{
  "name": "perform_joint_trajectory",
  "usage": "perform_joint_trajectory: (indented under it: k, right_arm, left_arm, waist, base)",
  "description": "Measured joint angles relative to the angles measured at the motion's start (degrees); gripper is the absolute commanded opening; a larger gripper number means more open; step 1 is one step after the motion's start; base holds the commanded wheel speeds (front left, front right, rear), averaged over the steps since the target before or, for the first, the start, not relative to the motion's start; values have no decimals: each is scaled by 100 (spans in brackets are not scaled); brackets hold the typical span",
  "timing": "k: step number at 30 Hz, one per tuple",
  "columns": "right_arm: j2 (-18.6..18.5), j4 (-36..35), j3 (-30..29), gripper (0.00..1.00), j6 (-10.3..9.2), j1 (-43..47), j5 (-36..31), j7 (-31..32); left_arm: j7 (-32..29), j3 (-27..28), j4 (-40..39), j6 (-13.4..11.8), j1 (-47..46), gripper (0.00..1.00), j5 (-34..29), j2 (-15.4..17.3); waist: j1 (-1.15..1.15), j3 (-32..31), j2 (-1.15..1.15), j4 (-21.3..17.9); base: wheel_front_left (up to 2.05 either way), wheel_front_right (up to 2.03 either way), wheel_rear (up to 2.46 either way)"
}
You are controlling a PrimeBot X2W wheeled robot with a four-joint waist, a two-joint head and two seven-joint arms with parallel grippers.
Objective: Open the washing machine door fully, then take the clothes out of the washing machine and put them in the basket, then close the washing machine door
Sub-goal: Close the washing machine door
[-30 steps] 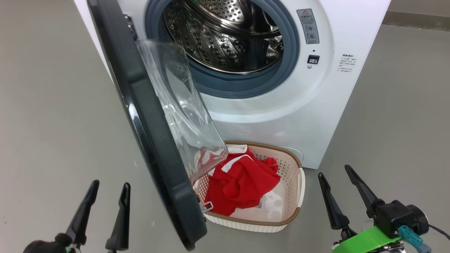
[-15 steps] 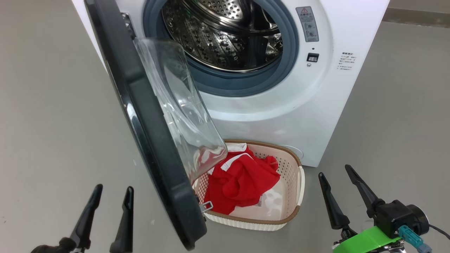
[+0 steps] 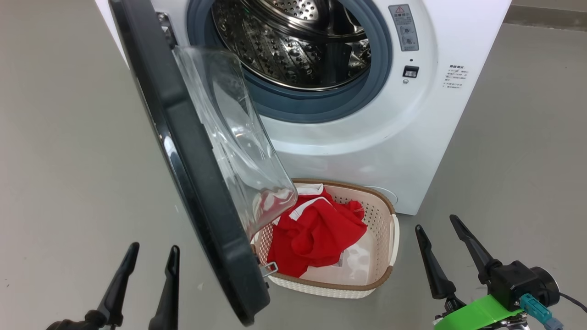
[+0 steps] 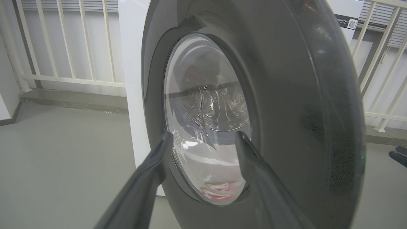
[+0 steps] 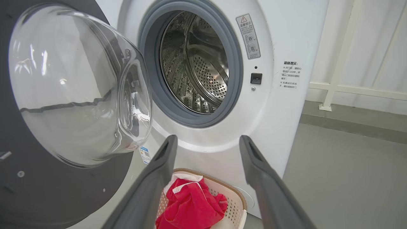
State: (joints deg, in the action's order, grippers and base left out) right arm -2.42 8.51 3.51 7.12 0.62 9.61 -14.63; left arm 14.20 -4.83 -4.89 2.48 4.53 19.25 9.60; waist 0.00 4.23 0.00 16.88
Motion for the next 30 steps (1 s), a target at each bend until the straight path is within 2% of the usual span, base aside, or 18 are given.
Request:
perform_joint_trajectory:
  k: [8,9,10,12,16,22,26,30]
  right_arm:
    - [0,-1,-2,100,0,-1,0,0]
    - [0,-1,-7,100,0,-1,0,0]
    - [0,0,-12,100,0,-1,0,0]
    - [0,0,-27,100,0,-1,0,0]
    - [-1,0,-53,100,0,-2,0,0]
    - [0,2,-63,100,0,-5,0,0]
    - [-1,7,-58,100,0,-59,0,0]
    - [-1,7,-25,100,0,-111,0,0]
  left_arm:
    - [-7,-12,-5,-49,-2,100,0,12]
    - [-36,-22,-7,-49,-2,59,-12,27]
    - [-60,-30,-5,-51,-2,3,-12,37]
    - [-109,-22,-7,-51,-3,0,63,16]
    - [-155,145,-91,-22,-23,0,776,-234]
    - [-747,592,-328,167,-355,0,2662,-478]
    - [-1220,847,-503,267,-698,0,3765,-479]
    - [-1947,984,-571,256,-994,0,5079,-499]
  waist:
    - [0,22,0,-1]
    - [0,27,0,-3]
    - [0,30,0,-4]
    - [0,35,0,-6]
    - [0,39,0,-1]
    - [0,41,0,26]
    - [0,68,0,28]
    - [0,117,0,7]
  base:
    - [0,0,0]
    - [0,0,0]
    - [0,0,0]
    - [0,0,0]
    - [0,0,0]
    - [0,0,0]
    - [0,0,0]
    - [0,0,0]
